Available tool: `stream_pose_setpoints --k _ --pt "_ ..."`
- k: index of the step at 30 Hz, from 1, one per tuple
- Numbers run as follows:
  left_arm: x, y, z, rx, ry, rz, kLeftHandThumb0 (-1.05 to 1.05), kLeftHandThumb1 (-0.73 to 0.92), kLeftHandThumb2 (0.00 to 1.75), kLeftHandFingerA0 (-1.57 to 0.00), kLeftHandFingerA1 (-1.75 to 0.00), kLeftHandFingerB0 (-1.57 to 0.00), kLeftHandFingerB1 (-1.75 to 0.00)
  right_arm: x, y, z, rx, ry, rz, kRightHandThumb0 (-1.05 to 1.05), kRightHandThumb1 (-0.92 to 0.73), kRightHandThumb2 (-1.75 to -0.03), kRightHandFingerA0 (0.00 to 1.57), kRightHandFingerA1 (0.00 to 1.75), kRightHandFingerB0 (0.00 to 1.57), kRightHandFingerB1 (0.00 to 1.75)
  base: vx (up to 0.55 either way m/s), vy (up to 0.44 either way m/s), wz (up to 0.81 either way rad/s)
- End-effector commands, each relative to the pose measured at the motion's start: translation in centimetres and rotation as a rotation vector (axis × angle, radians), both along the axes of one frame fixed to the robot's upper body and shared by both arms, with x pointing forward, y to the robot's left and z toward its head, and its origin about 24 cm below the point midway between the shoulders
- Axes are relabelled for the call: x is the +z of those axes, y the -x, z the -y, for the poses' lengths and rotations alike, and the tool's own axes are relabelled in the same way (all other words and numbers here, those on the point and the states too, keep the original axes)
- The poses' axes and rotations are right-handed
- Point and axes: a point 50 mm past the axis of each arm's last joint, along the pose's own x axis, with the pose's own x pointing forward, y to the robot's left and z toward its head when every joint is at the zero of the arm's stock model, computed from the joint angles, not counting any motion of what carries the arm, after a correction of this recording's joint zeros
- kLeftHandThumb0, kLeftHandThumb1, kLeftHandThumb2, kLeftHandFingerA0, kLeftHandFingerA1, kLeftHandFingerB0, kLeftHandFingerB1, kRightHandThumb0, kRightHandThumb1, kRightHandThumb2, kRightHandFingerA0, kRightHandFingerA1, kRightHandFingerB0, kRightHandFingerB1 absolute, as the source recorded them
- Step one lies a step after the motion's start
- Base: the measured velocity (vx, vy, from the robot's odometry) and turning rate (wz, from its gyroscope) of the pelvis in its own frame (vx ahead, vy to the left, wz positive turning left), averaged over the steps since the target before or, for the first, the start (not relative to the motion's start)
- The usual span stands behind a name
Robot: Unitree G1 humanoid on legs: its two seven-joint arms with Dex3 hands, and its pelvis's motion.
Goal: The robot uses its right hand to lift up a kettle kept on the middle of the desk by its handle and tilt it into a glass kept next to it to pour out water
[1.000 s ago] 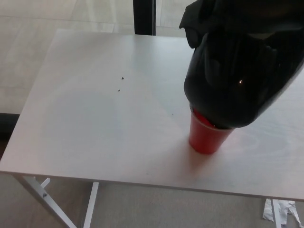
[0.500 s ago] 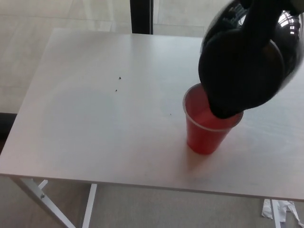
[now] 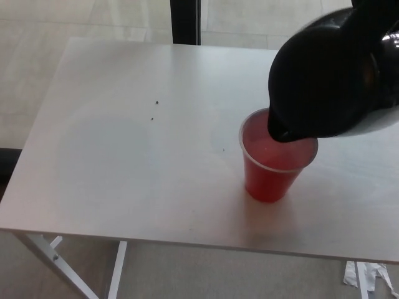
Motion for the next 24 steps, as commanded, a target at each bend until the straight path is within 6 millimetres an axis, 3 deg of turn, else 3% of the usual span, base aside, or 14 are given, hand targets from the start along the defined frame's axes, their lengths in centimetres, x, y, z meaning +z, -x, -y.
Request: stream_pose_setpoints --k 1,5,7,11,13,15,19,20,23,24 --pt "0.2 0.3 -0.2 0.010 -0.004 0.004 -1.05 0.68 0.99 -1.30 -0.92 -0.98 -1.24 -0.9 0.6 1.2 -0.124 -0.230 -0.129 -0.13 -0.66 -0.89 0.86 1.75 0.72 1.58 0.00 0.000 0.00" --pt "-0.1 0.4 -0.1 0.011 0.003 0.001 -1.05 0.70 0.96 -1.34 -0.86 -0.92 -1.29 -2.1 1.0 1.7 -0.158 -0.306 -0.189 -0.11 -0.59 -0.99 0.87 1.75 0.73 1.56 0.00 0.000 0.00" --pt "-0.1 0.5 -0.1 0.015 0.003 0.001 -1.05 0.70 1.01 -1.24 -0.98 -0.95 -1.27 -3.0 1.2 2.1 -0.174 -0.366 -0.217 -0.10 -0.52 -1.06 0.85 1.75 0.73 1.59 0.00 0.000 0.00" --pt "0.0 0.5 -0.2 0.023 0.014 0.011 -1.05 0.68 1.01 -1.26 -0.97 -0.96 -1.27 -4.6 1.4 2.8 -0.192 -0.489 -0.263 -0.08 -0.50 -1.10 0.86 1.75 0.74 1.61 0.00 0.000 0.00" --pt "-0.1 0.6 -0.2 0.022 0.002 -0.002 -1.05 0.70 0.99 -1.28 -0.95 -0.97 -1.26 -5.7 1.5 3.5 -0.217 -0.576 -0.345 -0.09 -0.47 -1.21 0.85 1.75 0.75 1.63 0.00 0.000 0.00" --pt "-0.1 0.8 -0.2 0.017 0.000 -0.002 -1.05 0.69 0.99 -1.30 -0.93 -0.97 -1.25 -6.5 1.7 4.1 -0.245 -0.596 -0.395 -0.11 -0.47 -1.12 0.85 1.75 0.72 1.70 0.00 0.000 0.00" --pt "-0.1 0.8 -0.2 0.015 -0.004 -0.003 -1.05 0.69 1.00 -1.29 -0.95 -0.94 -1.29 -7.1 2.0 4.4 -0.296 -0.588 -0.417 -0.12 -0.44 -1.17 0.86 1.75 0.74 1.66 0.00 0.000 0.00" --pt "-0.1 0.9 -0.2 0.021 0.004 -0.002 -1.05 0.67 1.05 -1.31 -0.94 -0.92 -1.33 -7.8 2.3 5.0 -0.300 -0.621 -0.420 -0.10 -0.44 -1.19 0.89 1.72 0.82 1.55 0.00 0.000 0.00" --pt "-0.2 0.9 -0.2 0.026 0.008 -0.008 -1.05 0.68 1.04 -1.31 -0.94 -0.93 -1.33 -8.3 2.5 5.4 -0.333 -0.642 -0.433 -0.09 -0.46 -1.18 0.88 1.71 0.83 1.52 0.00 0.000 0.00" --pt "-0.2 0.9 -0.2 0.028 0.007 -0.010 -1.05 0.70 1.01 -1.30 -0.95 -0.97 -1.28 -8.7 2.6 5.8 -0.350 -0.658 -0.444 -0.11 -0.45 -1.09 1.14 1.35 1.02 1.24 0.00 0.000 0.00"
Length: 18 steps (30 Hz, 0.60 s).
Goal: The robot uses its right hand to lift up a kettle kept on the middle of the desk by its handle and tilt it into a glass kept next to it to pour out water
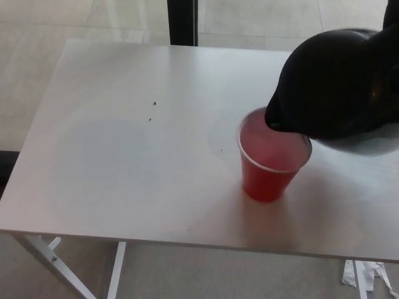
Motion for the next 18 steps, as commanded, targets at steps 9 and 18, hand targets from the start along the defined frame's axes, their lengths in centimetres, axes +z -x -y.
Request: stream_pose_setpoints --k 9,18 --pt "0.1 0.8 -0.3 0.018 -0.002 0.001 -1.05 0.50 1.30 -1.25 -0.91 -0.88 -1.44 -6.4 1.2 4.3 -0.199 -0.444 -0.313 -0.15 -0.48 -1.07 0.93 1.75 0.81 1.51 0.00 0.000 0.00" --pt "0.0 1.1 -0.3 0.029 0.003 0.002 -1.05 0.71 0.96 -1.36 -0.86 -0.93 -1.31 -8.2 2.0 5.4 -0.266 -0.588 -0.377 -0.29 -0.33 -1.28 0.97 1.71 0.89 1.46 0.00 0.000 0.00"
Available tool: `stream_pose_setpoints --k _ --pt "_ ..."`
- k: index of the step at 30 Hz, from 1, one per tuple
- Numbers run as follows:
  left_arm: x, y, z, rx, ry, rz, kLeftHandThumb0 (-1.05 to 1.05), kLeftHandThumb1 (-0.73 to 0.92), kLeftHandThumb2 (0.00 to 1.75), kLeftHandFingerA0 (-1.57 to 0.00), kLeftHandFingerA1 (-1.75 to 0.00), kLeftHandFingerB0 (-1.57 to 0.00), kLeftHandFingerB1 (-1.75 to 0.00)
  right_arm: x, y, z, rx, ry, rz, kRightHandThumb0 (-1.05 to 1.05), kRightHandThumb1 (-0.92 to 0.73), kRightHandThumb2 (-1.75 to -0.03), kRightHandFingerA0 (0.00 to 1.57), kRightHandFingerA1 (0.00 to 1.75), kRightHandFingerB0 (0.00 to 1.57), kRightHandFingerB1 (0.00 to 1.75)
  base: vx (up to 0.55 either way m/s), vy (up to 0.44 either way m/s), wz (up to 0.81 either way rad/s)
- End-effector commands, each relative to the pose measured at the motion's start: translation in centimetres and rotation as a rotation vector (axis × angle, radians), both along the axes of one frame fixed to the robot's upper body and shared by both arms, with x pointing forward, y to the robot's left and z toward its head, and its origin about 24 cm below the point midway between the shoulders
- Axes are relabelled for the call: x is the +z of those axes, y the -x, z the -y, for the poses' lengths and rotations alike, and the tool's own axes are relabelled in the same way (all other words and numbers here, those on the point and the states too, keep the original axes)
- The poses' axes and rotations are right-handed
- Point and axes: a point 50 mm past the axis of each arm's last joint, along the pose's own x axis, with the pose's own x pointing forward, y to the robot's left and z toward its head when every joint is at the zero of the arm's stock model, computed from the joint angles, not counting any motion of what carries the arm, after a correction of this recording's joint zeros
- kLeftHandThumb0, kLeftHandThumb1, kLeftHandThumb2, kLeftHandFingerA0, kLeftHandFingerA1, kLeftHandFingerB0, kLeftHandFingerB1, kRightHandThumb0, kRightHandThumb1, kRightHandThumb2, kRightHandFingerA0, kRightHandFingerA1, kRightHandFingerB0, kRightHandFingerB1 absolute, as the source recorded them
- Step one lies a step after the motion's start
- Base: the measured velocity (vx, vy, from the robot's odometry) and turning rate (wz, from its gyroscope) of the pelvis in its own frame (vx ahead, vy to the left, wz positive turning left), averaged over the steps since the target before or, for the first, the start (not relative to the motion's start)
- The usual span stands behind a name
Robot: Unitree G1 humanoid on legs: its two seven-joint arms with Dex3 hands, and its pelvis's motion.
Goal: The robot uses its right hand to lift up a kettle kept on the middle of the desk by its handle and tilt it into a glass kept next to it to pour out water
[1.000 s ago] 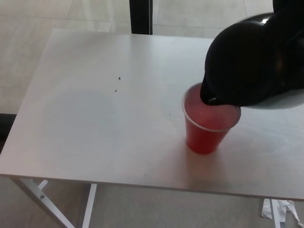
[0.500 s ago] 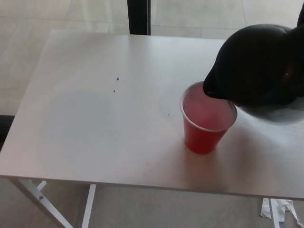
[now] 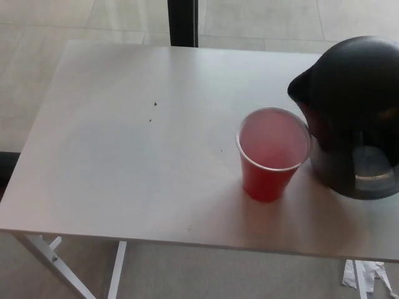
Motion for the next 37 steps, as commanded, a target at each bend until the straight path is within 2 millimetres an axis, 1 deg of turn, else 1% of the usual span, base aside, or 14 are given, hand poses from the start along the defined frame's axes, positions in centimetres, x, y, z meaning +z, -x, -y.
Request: stream_pose_setpoints --k 1,7,8,9,10,15,16,18,20,21,23,25,32,37 --pt "0.1 0.4 -0.2 0.020 0.002 0.007 -1.05 0.65 1.05 -1.32 -0.92 -0.92 -1.31 -3.5 0.7 0.9 -0.046 -0.224 -0.157 -0.29 -0.37 -1.15 1.25 1.37 1.07 1.22 0.00 0.000 0.00" --pt "0.0 0.4 -0.1 0.019 0.003 0.009 -1.05 0.66 1.06 -1.30 -0.95 -0.93 -1.32 -5.0 1.4 1.1 -0.068 -0.291 -0.198 -0.16 -0.42 -1.28 0.97 1.69 0.88 1.45 0.00 0.000 0.00" --pt "0.0 0.5 -0.1 0.014 -0.010 -0.004 -1.05 0.71 1.02 -1.28 -0.96 -0.92 -1.31 -5.4 1.5 1.2 -0.083 -0.310 -0.212 -0.19 -0.47 -1.16 1.22 1.37 0.99 1.18 0.00 0.000 0.00" --pt "0.0 0.5 -0.1 0.013 -0.013 -0.008 -1.05 0.70 1.01 -1.30 -0.94 -0.94 -1.30 -5.7 1.6 1.2 -0.097 -0.297 -0.221 -0.16 -0.48 -1.14 0.94 1.64 0.91 1.22 0.00 0.000 0.00" --pt "-0.1 0.5 -0.1 0.015 -0.009 -0.008 -1.05 0.70 1.01 -1.30 -0.94 -0.94 -1.30 -6.1 1.9 1.2 -0.107 -0.276 -0.232 -0.20 -0.61 -0.89 0.93 1.64 0.87 0.89 0.00 0.000 0.00" --pt "-0.1 0.5 -0.2 0.041 0.017 0.001 -1.05 0.71 0.97 -1.34 -0.87 -0.88 -1.33 -6.2 2.2 1.1 -0.090 -0.311 -0.271 -0.33 -0.71 -0.66 0.82 1.59 0.75 0.62 0.00 0.000 0.00" --pt "0.0 0.5 -0.2 0.025 0.004 0.002 -1.05 0.70 1.01 -1.28 -0.98 -1.01 -1.25 -6.0 2.4 1.4 -0.082 -0.275 -0.309 -0.52 -0.73 -0.61 0.86 1.22 0.47 0.40 0.00 0.000 0.00" --pt "0.1 0.5 -0.2 0.023 0.002 0.001 -1.05 0.70 1.01 -1.28 -0.98 -1.01 -1.25 -6.1 2.4 1.4 -0.082 -0.272 -0.316 -0.52 -0.73 -0.61 0.86 1.22 0.47 0.40 0.00 0.000 0.00" --pt "0.0 0.5 -0.1 0.018 0.000 0.008 -1.05 0.53 1.31 -1.25 -0.94 -0.84 -1.43 -6.0 2.5 1.8 -0.045 -0.230 -0.335 -0.81 -0.54 -0.91 0.28 0.64 0.05 0.28 0.00 0.000 0.00" --pt "-0.1 0.6 -0.1 0.019 -0.003 0.002 -1.05 0.72 1.01 -1.28 -0.99 -0.94 -1.31 -5.8 2.7 2.0 0.008 -0.206 -0.373 -0.83 -0.50 -0.89 0.05 0.41 0.00 0.06 0.00 0.000 0.00" --pt "-0.1 0.7 -0.1 0.020 -0.005 -0.003 -1.05 0.73 1.00 -1.27 -0.97 -0.96 -1.28 -5.7 2.8 2.0 0.038 -0.195 -0.377 -0.93 -0.54 -0.90 0.03 0.16 0.00 0.00 0.00 0.000 0.00" --pt "-0.3 0.9 0.0 0.017 -0.007 -0.012 -1.05 0.52 1.30 -1.26 -0.89 -0.94 -1.38 -5.6 3.0 2.1 0.071 -0.191 -0.368 -0.94 -0.54 -0.86 0.00 0.04 0.00 0.00 0.00 0.000 0.00" --pt "-0.4 1.2 0.1 0.006 -0.011 -0.028 -1.05 0.53 1.32 -1.28 -0.92 -0.89 -1.45 -4.9 3.5 2.6 0.162 -0.196 -0.413 -0.87 -0.49 -0.74 0.00 0.00 0.00 0.00 0.00 0.000 0.00" --pt "-0.4 1.2 0.0 0.020 0.011 -0.021 -1.05 0.70 1.02 -1.27 -0.95 -0.90 -1.31 -4.3 4.0 2.8 0.203 -0.193 -0.448 -1.05 -0.63 -0.98 0.00 0.11 0.00 0.00 0.00 0.000 0.00"
